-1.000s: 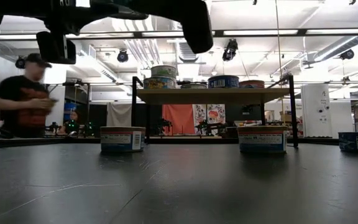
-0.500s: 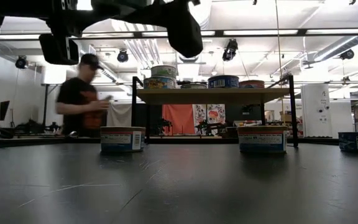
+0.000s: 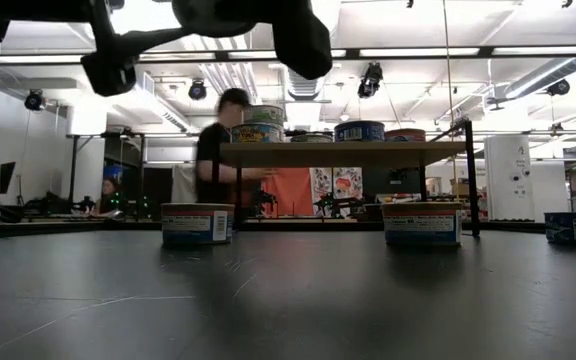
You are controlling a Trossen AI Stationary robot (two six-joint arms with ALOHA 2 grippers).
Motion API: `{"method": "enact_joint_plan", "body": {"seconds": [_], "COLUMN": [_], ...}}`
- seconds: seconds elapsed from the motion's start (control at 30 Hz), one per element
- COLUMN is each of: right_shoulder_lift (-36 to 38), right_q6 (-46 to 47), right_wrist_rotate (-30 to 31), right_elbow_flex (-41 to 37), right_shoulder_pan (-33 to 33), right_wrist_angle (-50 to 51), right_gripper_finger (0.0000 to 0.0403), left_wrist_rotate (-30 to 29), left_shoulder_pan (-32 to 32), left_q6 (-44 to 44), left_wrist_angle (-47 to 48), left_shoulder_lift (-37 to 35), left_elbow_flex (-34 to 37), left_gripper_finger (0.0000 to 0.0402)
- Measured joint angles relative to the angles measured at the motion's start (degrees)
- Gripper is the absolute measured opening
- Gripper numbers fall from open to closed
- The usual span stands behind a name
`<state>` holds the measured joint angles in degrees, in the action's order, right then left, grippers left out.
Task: Stack canned seafood by type on shelf
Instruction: Put the green blue tuna can on the shelf
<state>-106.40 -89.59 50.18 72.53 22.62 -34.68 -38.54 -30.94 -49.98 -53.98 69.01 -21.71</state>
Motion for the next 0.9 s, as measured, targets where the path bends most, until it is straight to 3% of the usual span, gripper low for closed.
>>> {"method": "enact_joint_plan", "body": {"seconds": [0.3,0.4,0.6,0.77,0.9], "right_shoulder_lift": [7.87,12.74,24.51,33.95,38.37], "right_q6": [0.86,4.98,24.37,47.68,62.01], "right_wrist_rotate": [12.68,13.80,9.64,-1.17,-2.64], "right_elbow_flex": [-1.64,-3.93,-9.27,-13.05,-15.02], "right_shoulder_pan": [-2.87,-4.27,-6.17,-7.96,-8.03], "right_wrist_angle": [0.64,3.10,18.58,34.48,45.23], "right_gripper_finger": [0.0121,0.0121,0.0121,0.0121,0.0121], "left_wrist_rotate": [0.00,0.00,-0.65,-9.57,-16.02], "left_shoulder_pan": [0.02,0.02,0.02,0.04,0.04], "left_q6": [26.40,36.89,47.57,52.06,52.50], "left_wrist_angle": [0.12,0.38,4.75,12.10,18.84], "left_shoulder_lift": [-5.83,-7.99,-11.06,-13.07,-13.76], "left_elbow_flex": [-0.02,-0.04,-0.04,-0.04,-0.07], "left_gripper_finger": [0.0319,0.0317,0.0315,0.0315,0.0315]}}
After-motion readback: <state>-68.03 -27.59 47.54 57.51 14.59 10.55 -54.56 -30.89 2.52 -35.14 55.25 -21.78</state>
